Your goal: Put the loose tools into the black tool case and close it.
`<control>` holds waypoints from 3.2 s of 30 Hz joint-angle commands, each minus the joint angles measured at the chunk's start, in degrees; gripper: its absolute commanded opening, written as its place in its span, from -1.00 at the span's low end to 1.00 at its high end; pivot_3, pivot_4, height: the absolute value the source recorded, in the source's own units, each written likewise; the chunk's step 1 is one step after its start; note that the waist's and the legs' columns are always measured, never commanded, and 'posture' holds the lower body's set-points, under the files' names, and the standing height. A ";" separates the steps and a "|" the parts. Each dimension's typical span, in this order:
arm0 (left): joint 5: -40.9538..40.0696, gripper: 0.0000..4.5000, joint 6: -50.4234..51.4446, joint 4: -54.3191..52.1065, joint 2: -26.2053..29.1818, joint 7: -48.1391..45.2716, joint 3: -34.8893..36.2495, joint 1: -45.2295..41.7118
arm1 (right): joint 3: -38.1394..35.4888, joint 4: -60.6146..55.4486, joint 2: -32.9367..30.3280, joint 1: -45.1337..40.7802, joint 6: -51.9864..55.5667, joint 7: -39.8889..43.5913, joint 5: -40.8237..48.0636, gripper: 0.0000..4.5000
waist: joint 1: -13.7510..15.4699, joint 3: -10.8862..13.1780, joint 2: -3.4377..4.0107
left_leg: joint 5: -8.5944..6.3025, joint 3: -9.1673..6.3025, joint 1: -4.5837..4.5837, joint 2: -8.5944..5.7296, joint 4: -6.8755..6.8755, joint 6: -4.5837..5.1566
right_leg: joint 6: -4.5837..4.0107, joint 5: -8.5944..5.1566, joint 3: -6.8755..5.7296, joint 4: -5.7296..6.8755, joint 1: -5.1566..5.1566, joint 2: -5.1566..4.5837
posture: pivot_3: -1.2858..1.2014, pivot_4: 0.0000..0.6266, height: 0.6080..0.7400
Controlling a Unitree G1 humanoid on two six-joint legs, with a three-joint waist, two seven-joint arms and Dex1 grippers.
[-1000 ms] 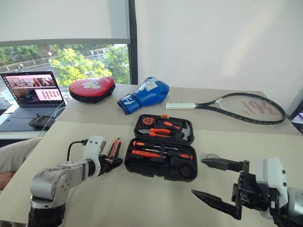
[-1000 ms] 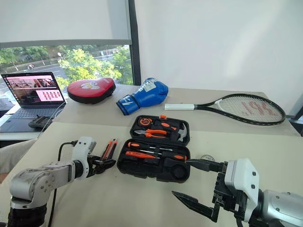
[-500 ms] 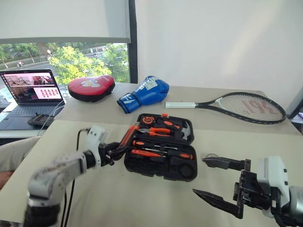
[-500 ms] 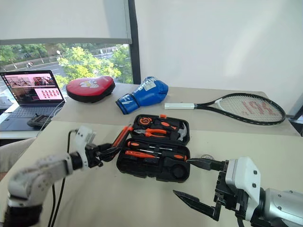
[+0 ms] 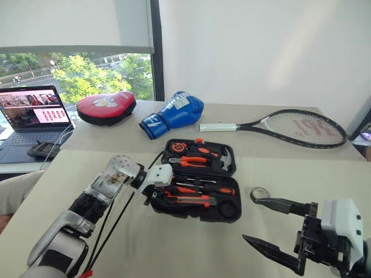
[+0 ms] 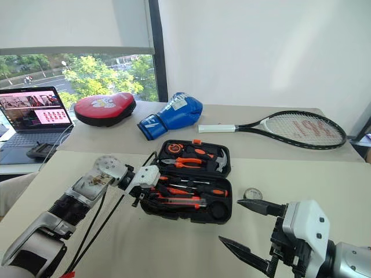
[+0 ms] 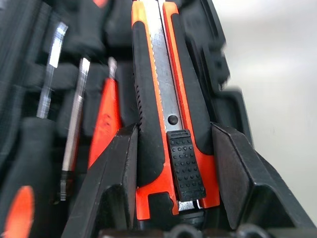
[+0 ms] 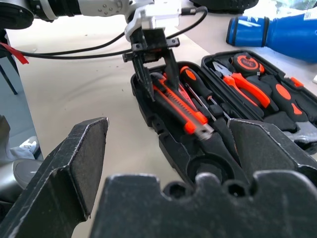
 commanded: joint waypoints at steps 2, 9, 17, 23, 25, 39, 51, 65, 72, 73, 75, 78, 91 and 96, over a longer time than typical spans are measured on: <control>4.12 -0.23 -5.42 2.42 -1.02 -0.44 -0.74 -1.37 | -1.11 -1.30 -0.92 1.87 -3.93 -1.45 0.78 1.00 | 0.23 0.00 0.00 | -0.04 -0.01 0.00 0.00 0.02 0.06 | 0.08 0.05 -0.01 -0.07 0.06 -0.02 | 0.03 -0.52 1.00; -0.15 0.99 -0.79 -1.42 -0.01 -1.73 4.51 -1.27 | -0.81 -1.30 -2.15 4.65 -6.91 -2.81 0.71 1.00 | -0.17 0.00 0.01 | -0.09 -0.03 0.04 0.02 0.08 0.15 | 0.32 0.19 0.02 -0.31 0.21 -0.01 | 0.03 -0.52 1.00; -16.78 0.31 31.00 -16.43 -2.27 9.13 16.02 4.19 | 0.44 -1.30 -2.51 3.95 -6.83 -3.93 0.30 1.00 | -0.07 -0.02 0.04 | 0.06 -0.05 -0.01 0.05 0.13 -0.10 | 0.43 0.14 -0.02 -0.27 0.19 0.01 | 0.03 -0.52 1.00; -13.06 -0.66 30.80 -23.54 -8.47 24.65 17.66 15.47 | -0.33 -1.30 -3.56 4.71 -7.49 -4.32 1.45 1.00 | 0.07 0.03 -0.03 | 0.07 -0.01 0.09 -0.07 0.14 -0.14 | 0.61 0.12 0.18 -0.29 0.33 -0.08 | 0.03 -0.52 1.00; -11.09 -0.95 29.49 -25.21 -8.72 28.16 17.33 19.16 | -1.21 -1.30 -3.68 5.74 -7.82 -4.08 1.72 1.00 | 0.08 0.07 -0.11 | 0.13 -0.04 0.02 -0.03 0.14 -0.24 | 0.55 0.16 0.22 -0.27 0.24 -0.08 | 0.03 -0.52 1.00; 0.24 -0.95 32.03 -25.87 -4.26 38.72 7.17 29.73 | -2.42 -1.30 -5.84 8.44 -8.29 -5.59 3.12 1.00 | -0.12 -0.96 0.66 | -0.11 -0.03 0.67 0.17 -0.14 -0.16 | 0.25 0.17 0.31 -0.30 0.53 -0.17 | 0.03 -0.52 1.00; -16.11 -0.95 26.53 -26.88 -10.93 34.69 21.57 29.00 | 0.50 -0.15 -7.54 1.65 -0.05 -12.11 4.90 1.00 | -0.13 -1.70 1.15 | -0.15 -0.01 1.46 0.36 -0.21 -0.12 | 0.11 -0.54 0.38 -0.32 1.26 -0.26 | 0.03 -0.52 1.00; -36.66 0.56 40.19 -49.78 6.57 24.64 29.58 28.49 | 27.62 23.62 -19.26 -32.25 22.29 -17.00 -7.85 1.00 | -0.18 -0.77 0.30 | 0.31 0.02 0.22 0.19 -0.12 -0.63 | -0.67 -0.19 0.23 -0.31 0.22 0.03 | 0.03 -0.52 1.00; -40.80 0.89 43.66 -55.25 9.31 29.04 32.30 29.18 | 45.41 38.50 -12.98 -50.35 26.55 -10.29 -19.23 0.74 | -0.69 -0.58 0.34 | 0.29 0.03 0.09 0.03 -0.11 -0.57 | -0.47 -0.16 0.17 -0.36 0.15 0.21 | 0.03 -0.52 1.00; -40.71 0.89 43.24 -55.57 9.69 29.09 32.64 29.87 | 46.59 39.99 -12.20 -51.79 26.96 -9.52 -20.33 0.74 | -0.63 -0.56 0.37 | 0.29 0.04 0.08 0.03 -0.11 -0.57 | -0.42 -0.14 0.16 -0.36 0.14 0.21 | 0.03 -0.52 1.00; -40.53 0.89 42.48 -56.13 10.19 29.33 33.24 31.35 | 48.52 42.40 -10.89 -53.78 27.13 -7.96 -22.39 0.74 | -0.74 -0.55 0.38 | 0.30 0.03 0.05 0.05 -0.10 -0.58 | -0.03 0.08 0.05 -0.37 0.12 0.22 | 0.03 -0.52 1.00; -39.80 0.89 41.07 -57.28 10.65 29.60 33.60 33.89 | 51.49 45.49 -9.29 -55.15 27.17 -5.51 -25.61 0.35 | -1.15 -0.54 0.40 | 0.30 0.04 0.05 0.02 -0.13 -0.58 | 0.01 0.07 0.05 -0.39 0.12 0.23 | 0.03 -0.52 1.00; -39.38 0.89 39.38 -56.08 11.63 30.91 35.34 37.78 | 39.22 32.97 -9.01 -54.95 33.57 2.84 -18.97 -0.99 | -1.37 -0.43 0.58 | 0.33 0.02 0.12 0.05 -0.11 -0.65 | 0.10 0.17 0.09 -0.32 0.14 0.20 | 0.03 -0.52 1.00; -39.96 0.89 39.83 -55.58 12.44 31.52 35.04 36.72 | 43.38 24.75 -4.39 -59.91 41.50 1.48 -13.74 -0.99 | -1.57 -0.41 0.57 | 0.33 -0.03 0.17 0.18 -0.18 -0.74 | 0.06 0.19 0.07 -0.32 0.13 0.23 | 0.03 -0.52 1.00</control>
